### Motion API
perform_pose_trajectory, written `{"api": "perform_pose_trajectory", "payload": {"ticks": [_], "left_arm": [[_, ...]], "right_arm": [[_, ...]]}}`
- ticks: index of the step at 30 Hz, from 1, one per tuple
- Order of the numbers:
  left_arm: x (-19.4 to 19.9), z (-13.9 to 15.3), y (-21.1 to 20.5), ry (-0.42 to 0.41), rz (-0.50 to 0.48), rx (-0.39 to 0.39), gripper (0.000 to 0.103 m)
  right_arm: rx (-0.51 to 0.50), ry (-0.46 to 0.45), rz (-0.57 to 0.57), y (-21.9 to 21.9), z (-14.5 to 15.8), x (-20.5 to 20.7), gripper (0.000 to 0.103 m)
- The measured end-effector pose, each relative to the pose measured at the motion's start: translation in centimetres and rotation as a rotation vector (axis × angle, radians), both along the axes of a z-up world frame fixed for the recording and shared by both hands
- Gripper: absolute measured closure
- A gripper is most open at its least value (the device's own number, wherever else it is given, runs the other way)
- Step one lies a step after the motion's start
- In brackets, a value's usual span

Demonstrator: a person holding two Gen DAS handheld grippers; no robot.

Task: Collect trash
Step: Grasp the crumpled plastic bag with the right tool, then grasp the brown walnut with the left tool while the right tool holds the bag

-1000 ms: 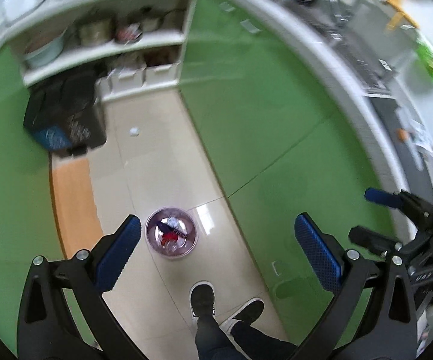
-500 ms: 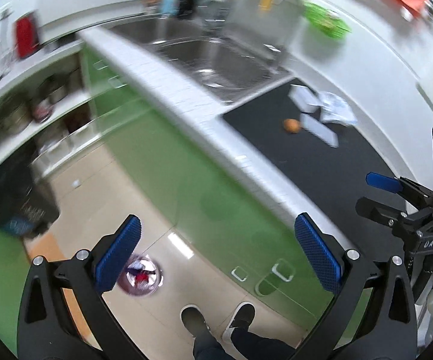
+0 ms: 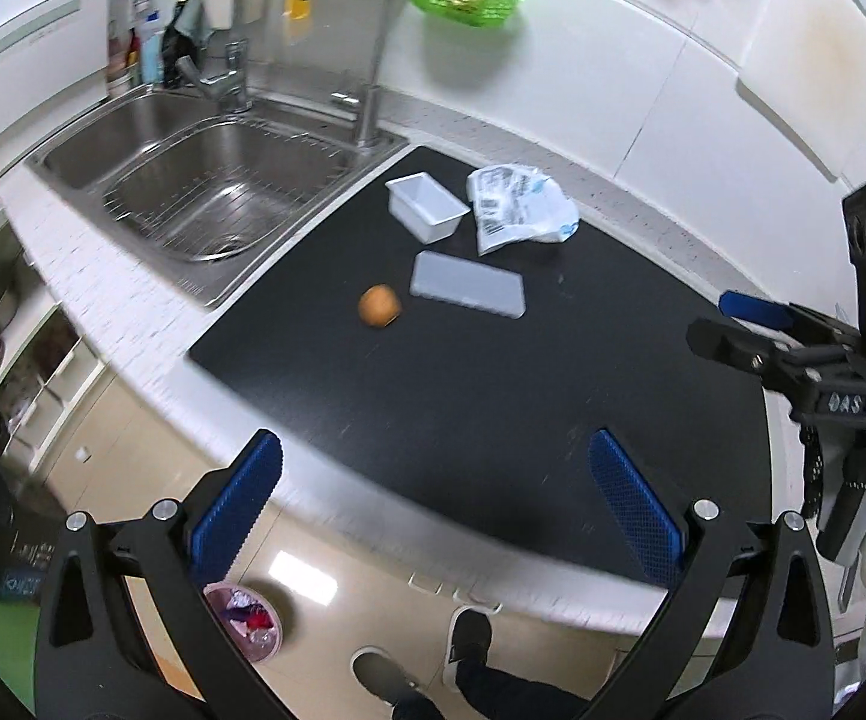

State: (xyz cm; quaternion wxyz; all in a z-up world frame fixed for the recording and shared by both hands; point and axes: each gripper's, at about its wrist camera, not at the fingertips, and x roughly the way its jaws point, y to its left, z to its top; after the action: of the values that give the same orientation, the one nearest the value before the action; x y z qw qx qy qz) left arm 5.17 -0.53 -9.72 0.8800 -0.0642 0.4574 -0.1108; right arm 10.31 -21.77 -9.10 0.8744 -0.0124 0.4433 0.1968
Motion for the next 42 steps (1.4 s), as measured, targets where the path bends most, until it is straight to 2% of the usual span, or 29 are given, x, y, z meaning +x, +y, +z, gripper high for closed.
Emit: {"api": "perform_pose_trajectory", "payload": {"ticks": [6, 11, 18, 26, 27, 30, 31, 32, 33, 34, 36, 42], "left_arm": [[4.3, -0.3, -2.2, 0.008, 0.004, 0.013, 0.003], [7.2, -1.1, -3.2, 0.022, 0.017, 0.019, 0.003], [9.7, -2.7, -3.9, 0.052, 0.035, 0.033, 0.003], [10.9, -4.0, -3.5, 0.079, 0.071, 0.039, 0.003], [10.9, -4.1, -3.5, 0.081, 0.075, 0.04, 0.003], [11.1, -4.4, -3.1, 0.087, 0.088, 0.039, 0.003], [11.2, -4.4, -3.1, 0.089, 0.09, 0.04, 0.003], [11.3, -4.5, -3.0, 0.091, 0.091, 0.04, 0.003], [11.4, -4.5, -3.0, 0.092, 0.092, 0.04, 0.003], [11.4, -4.6, -2.9, 0.094, 0.092, 0.04, 0.003], [11.7, -4.7, -2.9, 0.094, 0.091, 0.04, 0.003], [12.8, -5.0, -2.5, 0.097, 0.085, 0.053, 0.003]], "right_arm": [[-0.029, -0.003, -0.013, -2.3, 0.0, 5.5, 0.006], [-0.054, 0.027, -0.021, -3.2, -1.3, 10.7, 0.006], [-0.092, 0.104, -0.032, -3.5, -4.7, 17.6, 0.006], [-0.103, 0.191, -0.038, -3.4, -8.9, 21.5, 0.007], [-0.09, 0.201, -0.036, -3.5, -9.3, 21.7, 0.012], [-0.11, 0.218, -0.04, -3.3, -10.0, 22.2, 0.059], [-0.109, 0.22, -0.039, -3.4, -10.0, 22.2, 0.071], [-0.104, 0.219, -0.036, -3.5, -10.0, 22.2, 0.078], [-0.104, 0.21, -0.034, -3.5, -9.9, 22.1, 0.092], [-0.101, 0.202, -0.035, -3.6, -9.7, 22.0, 0.097], [-0.089, 0.181, -0.038, -4.0, -8.9, 21.6, 0.102], [-0.043, 0.128, -0.035, -5.0, -6.2, 20.2, 0.103]]}}
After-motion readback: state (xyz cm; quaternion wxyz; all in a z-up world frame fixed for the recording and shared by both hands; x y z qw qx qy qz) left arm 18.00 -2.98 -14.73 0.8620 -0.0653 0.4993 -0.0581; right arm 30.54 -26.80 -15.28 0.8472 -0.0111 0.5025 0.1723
